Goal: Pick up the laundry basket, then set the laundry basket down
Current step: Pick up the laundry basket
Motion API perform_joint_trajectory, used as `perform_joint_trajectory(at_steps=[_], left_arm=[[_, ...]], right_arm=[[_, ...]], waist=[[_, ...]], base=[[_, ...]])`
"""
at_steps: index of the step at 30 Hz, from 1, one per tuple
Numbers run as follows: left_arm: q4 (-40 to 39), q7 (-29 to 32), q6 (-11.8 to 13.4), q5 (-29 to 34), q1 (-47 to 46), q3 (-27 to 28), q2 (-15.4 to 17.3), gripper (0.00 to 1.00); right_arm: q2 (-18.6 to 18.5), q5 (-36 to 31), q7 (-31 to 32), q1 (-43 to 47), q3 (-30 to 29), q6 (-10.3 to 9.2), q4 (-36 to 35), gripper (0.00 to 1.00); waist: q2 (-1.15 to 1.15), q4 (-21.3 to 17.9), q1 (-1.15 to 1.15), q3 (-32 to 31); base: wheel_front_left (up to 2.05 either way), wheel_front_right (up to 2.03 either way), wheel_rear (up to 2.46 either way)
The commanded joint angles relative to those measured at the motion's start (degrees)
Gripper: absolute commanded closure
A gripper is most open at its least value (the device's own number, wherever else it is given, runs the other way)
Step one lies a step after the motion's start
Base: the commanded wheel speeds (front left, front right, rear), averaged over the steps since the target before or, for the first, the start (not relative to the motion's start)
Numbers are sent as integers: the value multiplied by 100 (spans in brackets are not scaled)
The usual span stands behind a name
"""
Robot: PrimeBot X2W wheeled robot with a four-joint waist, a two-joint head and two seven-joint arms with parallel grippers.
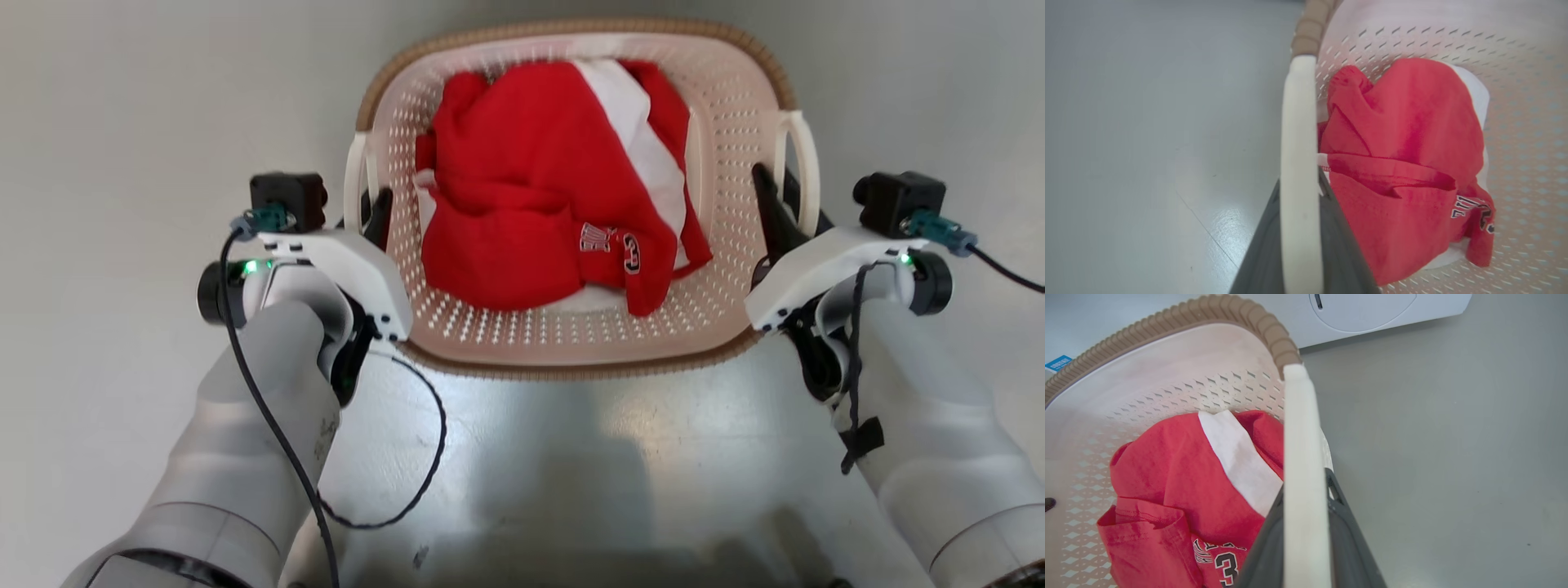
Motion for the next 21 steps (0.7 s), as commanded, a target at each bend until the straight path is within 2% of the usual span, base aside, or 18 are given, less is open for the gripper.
perform_joint_trajectory(at_steps=[1,9,21], left_arm=[[6,-5,-43,-45,256,3,115,100],[102,368,-43,-565,580,-385,69,100],[76,967,-43,-1350,1350,-935,203,100]], right_arm=[[159,75,-63,300,179,44,-75,100],[245,625,-44,473,934,44,373,100],[369,1695,605,951,1839,44,756,100]], waist=[[0,-20,0,-209],[0,-149,0,-1105],[0,-325,0,-2765]], base=[[0,0,0],[0,0,0],[0,0,0]])
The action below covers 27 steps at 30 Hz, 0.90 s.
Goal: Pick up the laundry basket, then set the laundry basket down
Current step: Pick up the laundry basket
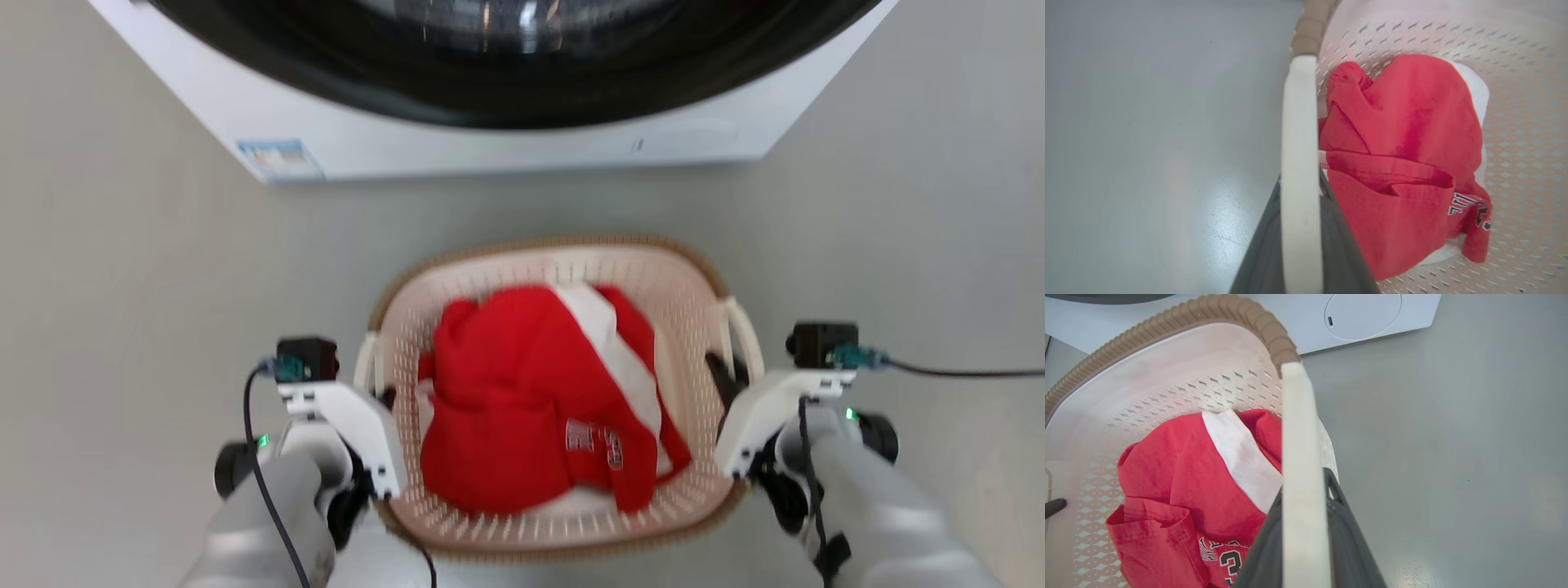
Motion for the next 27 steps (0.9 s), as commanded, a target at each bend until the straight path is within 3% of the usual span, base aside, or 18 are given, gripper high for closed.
perform_joint_trajectory(at_steps=[1,15,27], left_arm=[[-111,7,-44,-64,104,36,45,100],[-120,911,-44,-726,955,-508,23,100],[-98,1525,-44,-1049,1031,-821,55,100]], right_arm=[[188,98,38,206,171,51,-82,100],[110,837,992,774,831,51,130,100],[90,1180,1479,764,1136,51,225,100]], waist=[[0,-89,0,-605],[0,-193,0,-2311],[0,-226,0,-2656]], base=[[0,0,0],[0,0,0],[0,0,0]])
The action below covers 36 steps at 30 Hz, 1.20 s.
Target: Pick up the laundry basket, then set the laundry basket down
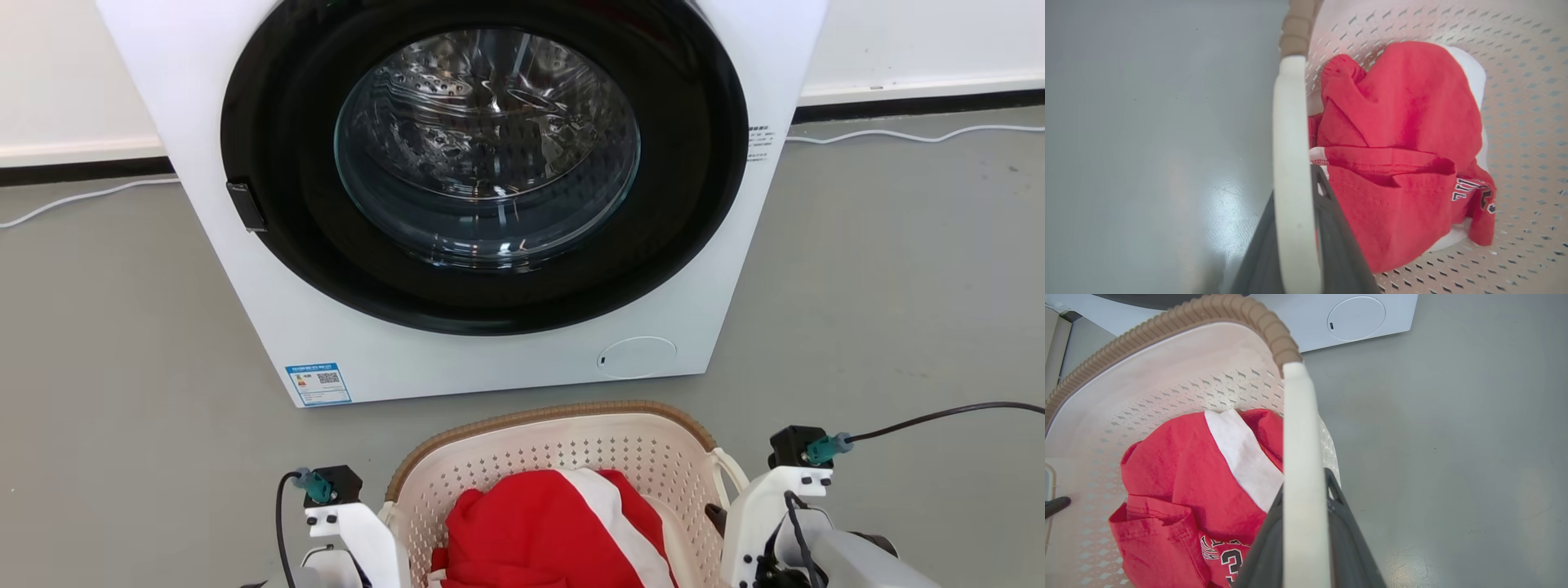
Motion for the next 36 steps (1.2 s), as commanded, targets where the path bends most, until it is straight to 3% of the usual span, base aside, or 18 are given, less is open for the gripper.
perform_joint_trajectory(at_steps=[1,36], left_arm=[[-127,19,-53,-37,-77,65,37,100],[-111,-110,-53,-526,-102,-448,92,100]], right_arm=[[104,67,0,33,95,70,-116,100],[80,544,-65,-76,701,70,-82,100]], waist=[[0,-5,0,-17],[0,-109,0,-43]], base=[[0,0,0],[0,0,0]])
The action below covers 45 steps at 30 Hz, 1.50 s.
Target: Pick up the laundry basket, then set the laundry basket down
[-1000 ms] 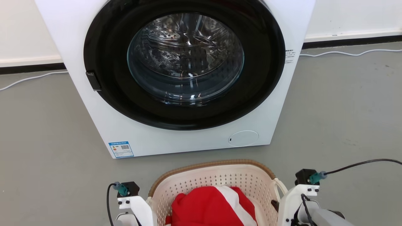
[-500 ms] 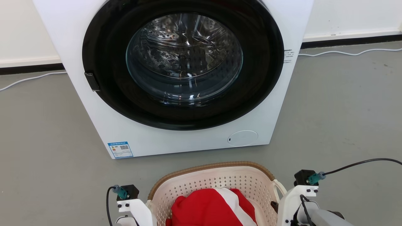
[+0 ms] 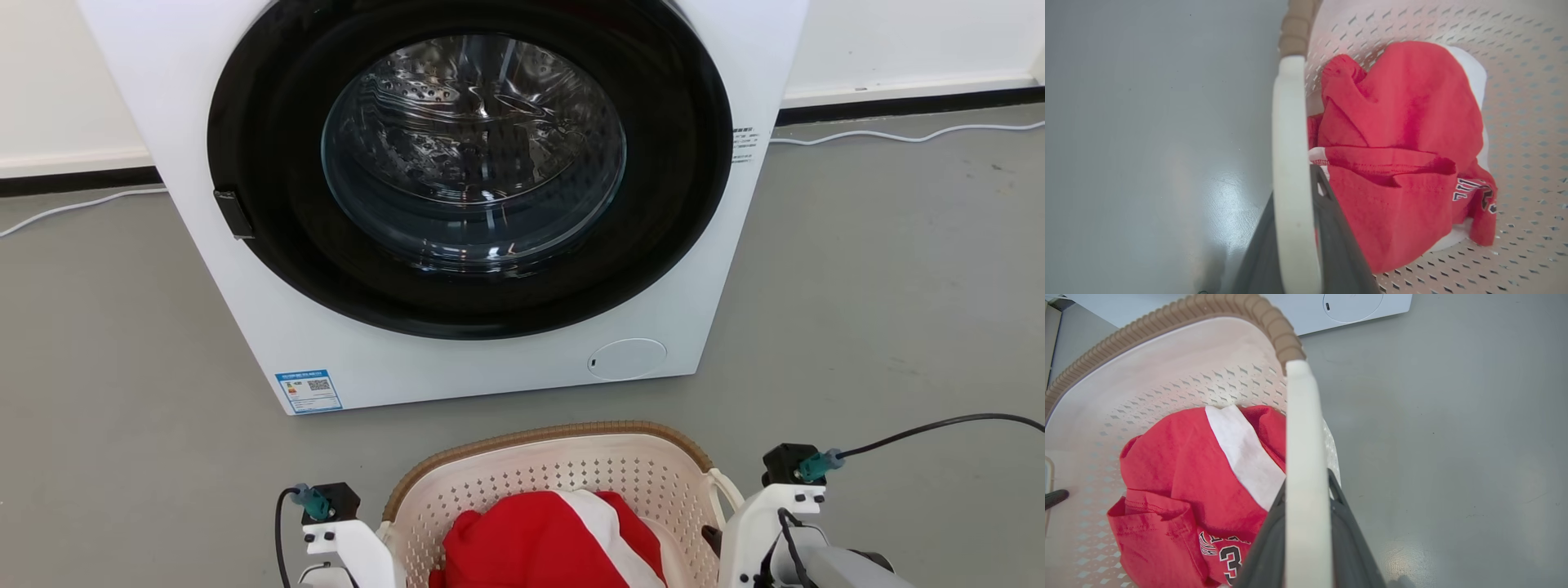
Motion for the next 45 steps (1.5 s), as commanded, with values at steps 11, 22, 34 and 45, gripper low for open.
perform_joint_trajectory(at_steps=[11,22,34,45], left_arm=[[-152,-189,-53,-169,-245,-48,53,100],[-124,-578,-53,-216,-367,-173,44,100],[-71,-1302,-53,-133,-915,-284,90,100],[-4,-1838,-53,-123,-1465,-306,183,100]], right_arm=[[92,167,-134,-190,211,92,-106,100],[20,252,-542,-244,316,92,-155,100],[-52,266,-1309,-618,361,92,-156,100],[-91,300,-1917,-1010,372,92,-272,100]], waist=[[0,-22,0,17],[0,-7,0,235],[0,44,0,1275],[0,79,0,2308]], base=[[0,0,0],[0,0,0],[0,0,0],[0,0,0]])
